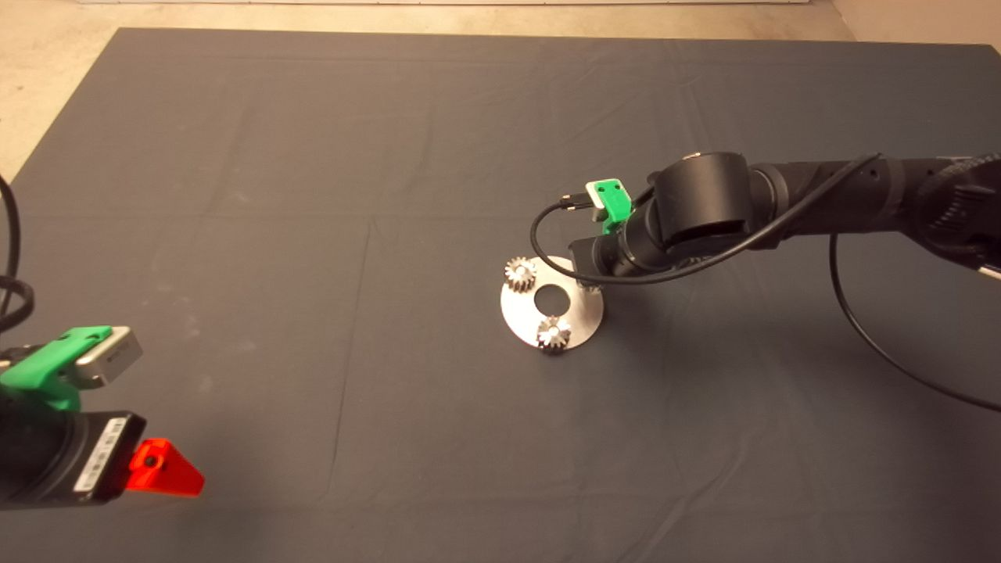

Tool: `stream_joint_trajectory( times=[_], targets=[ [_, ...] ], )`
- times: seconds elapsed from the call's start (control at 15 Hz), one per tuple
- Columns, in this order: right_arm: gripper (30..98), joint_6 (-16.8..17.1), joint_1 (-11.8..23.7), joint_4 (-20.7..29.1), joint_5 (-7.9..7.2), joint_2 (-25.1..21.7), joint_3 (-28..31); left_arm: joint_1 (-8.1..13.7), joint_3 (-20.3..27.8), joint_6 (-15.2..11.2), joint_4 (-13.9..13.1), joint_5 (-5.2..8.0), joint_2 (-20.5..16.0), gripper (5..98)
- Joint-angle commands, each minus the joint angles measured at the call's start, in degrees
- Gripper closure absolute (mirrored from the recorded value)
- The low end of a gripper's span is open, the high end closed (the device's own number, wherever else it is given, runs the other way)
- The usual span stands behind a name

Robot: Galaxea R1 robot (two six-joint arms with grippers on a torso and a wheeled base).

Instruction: Remove an incorrectly installed larger gear and replace it with the correct smaller gear

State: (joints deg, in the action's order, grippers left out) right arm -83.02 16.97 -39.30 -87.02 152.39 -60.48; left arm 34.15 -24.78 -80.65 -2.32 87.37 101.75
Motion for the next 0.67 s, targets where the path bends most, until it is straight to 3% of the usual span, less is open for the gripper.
stream_joint_trajectory(
  times=[0.0, 0.6],
  targets=[
    [89.1, -0.3, 0.3, -1.0, -7.99, 0.1, 0.6, 0.0, -0.3, 0.1, 0.3, 7.63, -0.4, 5.4],
    [88.9, -0.2, 0.3, -1.0, -7.99, -0.2, 0.6, 0.0, -0.3, 0.1, 0.3, 7.63, -0.3, 5.4]
  ],
)
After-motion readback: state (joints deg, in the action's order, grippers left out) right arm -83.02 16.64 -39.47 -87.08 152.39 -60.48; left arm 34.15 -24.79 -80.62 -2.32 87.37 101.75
